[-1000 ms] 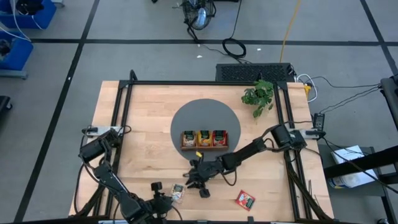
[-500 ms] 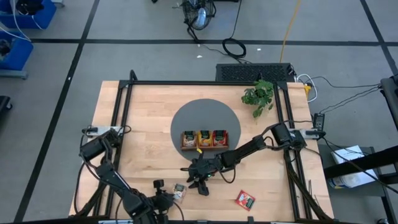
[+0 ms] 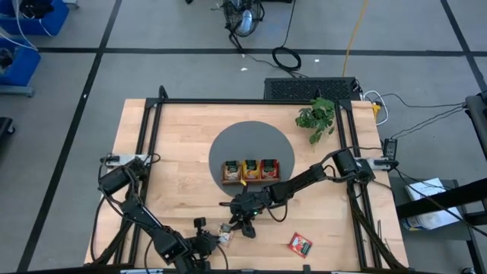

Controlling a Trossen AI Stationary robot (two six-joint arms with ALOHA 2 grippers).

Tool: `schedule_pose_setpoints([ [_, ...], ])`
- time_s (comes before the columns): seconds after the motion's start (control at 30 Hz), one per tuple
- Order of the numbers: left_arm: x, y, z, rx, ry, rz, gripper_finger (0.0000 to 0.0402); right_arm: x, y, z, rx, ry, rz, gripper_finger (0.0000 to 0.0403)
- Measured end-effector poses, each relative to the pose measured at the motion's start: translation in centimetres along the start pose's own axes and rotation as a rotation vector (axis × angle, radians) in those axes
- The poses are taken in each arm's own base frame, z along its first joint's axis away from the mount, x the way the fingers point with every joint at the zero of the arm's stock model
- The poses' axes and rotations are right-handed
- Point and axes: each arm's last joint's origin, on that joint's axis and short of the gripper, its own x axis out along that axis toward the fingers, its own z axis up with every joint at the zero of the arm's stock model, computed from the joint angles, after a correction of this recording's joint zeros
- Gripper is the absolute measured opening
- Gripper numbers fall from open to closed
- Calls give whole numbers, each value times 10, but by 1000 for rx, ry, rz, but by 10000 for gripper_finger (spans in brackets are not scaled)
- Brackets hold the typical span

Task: Pick & Place Tea
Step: Put the brown tea bag into the left section of the wooden organizer

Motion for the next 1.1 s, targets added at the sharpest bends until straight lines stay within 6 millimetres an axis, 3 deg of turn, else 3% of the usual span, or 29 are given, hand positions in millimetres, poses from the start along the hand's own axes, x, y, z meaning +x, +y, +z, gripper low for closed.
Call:
schedule_pose_setpoints([
  [0.3,2,2,-2,3,-18,20,71,-2,-7,-16,87,170,-44,118],
  [0.83,17,13,-9,-43,-64,-9,71,-2,-8,-27,146,271,-62,113],
  [0.97,17,13,-9,-43,-64,-8,71,-3,-8,-28,86,276,-52,87],
  [1.1,17,13,-9,-38,-63,-7,71,-2,-7,-27,0,268,-37,36],
])
